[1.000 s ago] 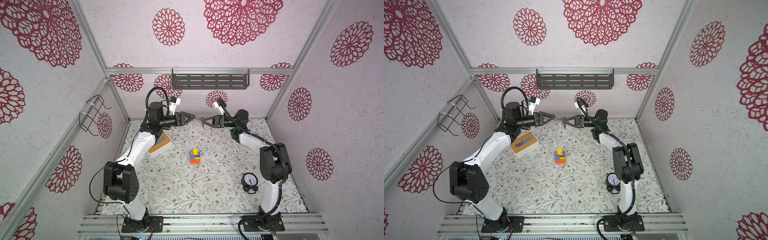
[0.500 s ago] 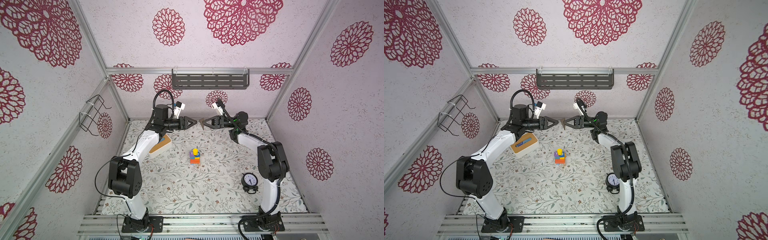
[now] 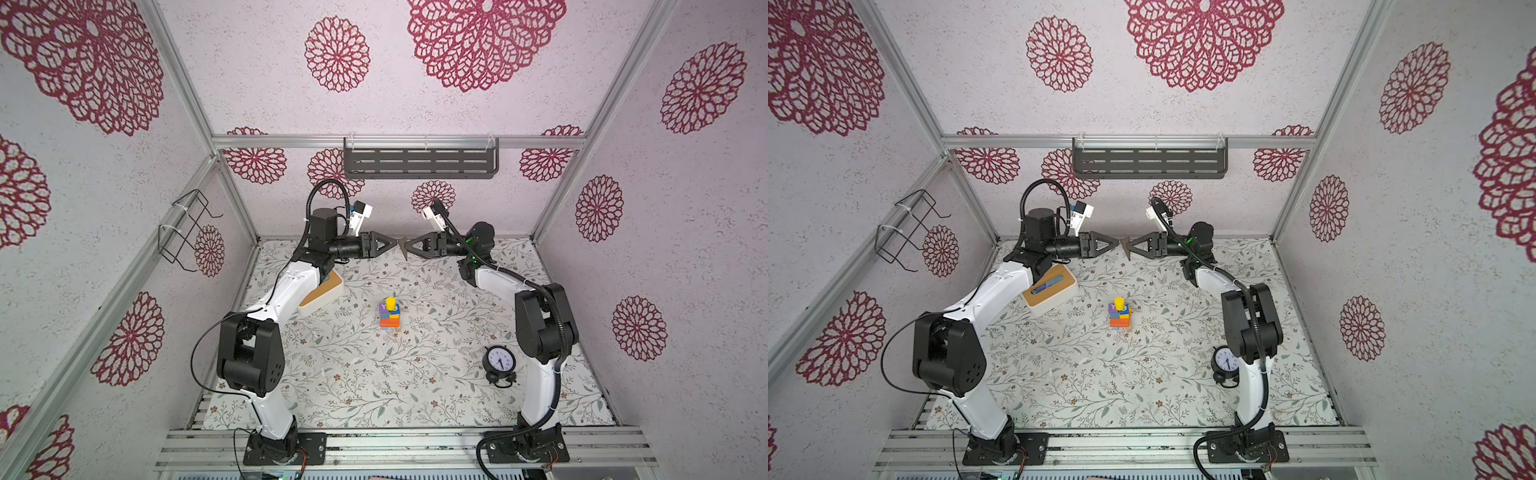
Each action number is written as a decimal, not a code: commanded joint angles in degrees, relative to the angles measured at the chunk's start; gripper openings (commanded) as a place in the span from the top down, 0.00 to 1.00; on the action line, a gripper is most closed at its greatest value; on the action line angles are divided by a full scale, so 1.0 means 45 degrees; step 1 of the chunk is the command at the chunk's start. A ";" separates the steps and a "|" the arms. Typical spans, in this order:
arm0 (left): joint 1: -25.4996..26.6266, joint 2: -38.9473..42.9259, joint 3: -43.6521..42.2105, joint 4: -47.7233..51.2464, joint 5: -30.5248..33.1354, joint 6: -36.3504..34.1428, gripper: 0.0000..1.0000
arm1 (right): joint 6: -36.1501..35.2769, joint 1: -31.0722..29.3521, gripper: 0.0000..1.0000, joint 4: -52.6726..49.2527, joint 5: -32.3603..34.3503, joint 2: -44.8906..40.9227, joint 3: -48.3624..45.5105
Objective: Build the wood block tower
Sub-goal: 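Close the left gripper on the brown block held by the right gripper, then open the right gripper and draw it back from the brown block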
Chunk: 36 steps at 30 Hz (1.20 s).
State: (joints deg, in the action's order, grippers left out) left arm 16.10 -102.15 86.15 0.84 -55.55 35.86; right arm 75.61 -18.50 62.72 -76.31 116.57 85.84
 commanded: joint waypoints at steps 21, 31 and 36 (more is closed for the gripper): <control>0.0586 -0.0716 0.0975 -0.0089 -0.0117 -0.0090 0.61 | -0.0514 0.0127 0.83 0.0401 0.0044 -0.0585 0.0221; 0.0589 -0.0896 0.1202 -0.0147 -0.0117 0.0066 0.67 | -0.0522 0.0142 0.83 0.0379 0.0052 -0.0579 0.0255; 0.0592 -0.0990 0.1264 -0.0148 -0.0194 0.0117 0.63 | -0.0505 0.0127 0.83 0.0377 0.0025 -0.0572 0.0269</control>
State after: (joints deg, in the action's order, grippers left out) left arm 18.50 -105.47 90.37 1.10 -56.03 36.51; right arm 74.59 -17.82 61.45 -75.90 116.57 85.84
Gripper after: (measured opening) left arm 0.360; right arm 0.316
